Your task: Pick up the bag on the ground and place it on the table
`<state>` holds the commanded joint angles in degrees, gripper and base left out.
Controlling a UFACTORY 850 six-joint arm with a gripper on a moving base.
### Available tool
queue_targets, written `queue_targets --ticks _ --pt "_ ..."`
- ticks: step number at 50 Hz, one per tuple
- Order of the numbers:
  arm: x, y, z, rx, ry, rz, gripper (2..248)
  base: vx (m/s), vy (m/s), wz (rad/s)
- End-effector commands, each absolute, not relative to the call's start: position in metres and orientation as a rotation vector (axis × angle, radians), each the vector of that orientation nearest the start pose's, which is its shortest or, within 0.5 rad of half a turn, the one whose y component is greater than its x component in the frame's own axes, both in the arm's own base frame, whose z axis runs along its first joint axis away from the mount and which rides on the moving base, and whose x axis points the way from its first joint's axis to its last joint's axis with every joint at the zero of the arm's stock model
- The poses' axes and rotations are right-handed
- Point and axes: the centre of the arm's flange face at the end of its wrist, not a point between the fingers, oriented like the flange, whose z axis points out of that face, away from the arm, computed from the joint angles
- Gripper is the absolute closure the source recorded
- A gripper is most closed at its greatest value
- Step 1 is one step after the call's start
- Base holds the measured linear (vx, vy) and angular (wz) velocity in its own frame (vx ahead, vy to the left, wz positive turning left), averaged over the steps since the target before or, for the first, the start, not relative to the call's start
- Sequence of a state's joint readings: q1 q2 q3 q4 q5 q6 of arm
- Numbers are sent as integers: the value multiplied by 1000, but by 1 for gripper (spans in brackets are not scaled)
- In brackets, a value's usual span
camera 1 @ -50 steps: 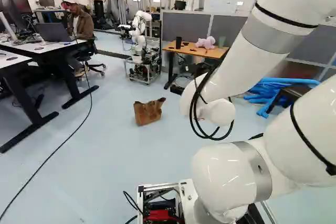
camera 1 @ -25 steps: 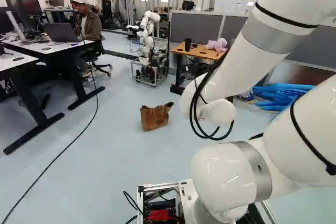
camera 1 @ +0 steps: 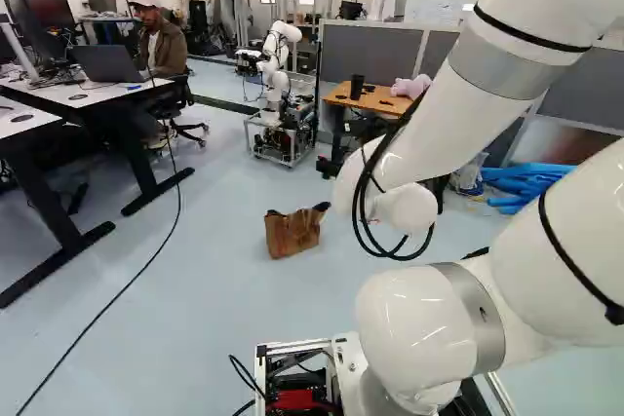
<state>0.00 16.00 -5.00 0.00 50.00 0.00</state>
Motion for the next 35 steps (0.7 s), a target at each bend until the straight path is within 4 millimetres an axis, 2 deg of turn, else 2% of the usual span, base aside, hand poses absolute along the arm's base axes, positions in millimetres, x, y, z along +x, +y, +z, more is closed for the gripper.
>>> queue_targets --ticks 35 --pt "270 0 366 -2558 0 -1824 3 206 51 -10"
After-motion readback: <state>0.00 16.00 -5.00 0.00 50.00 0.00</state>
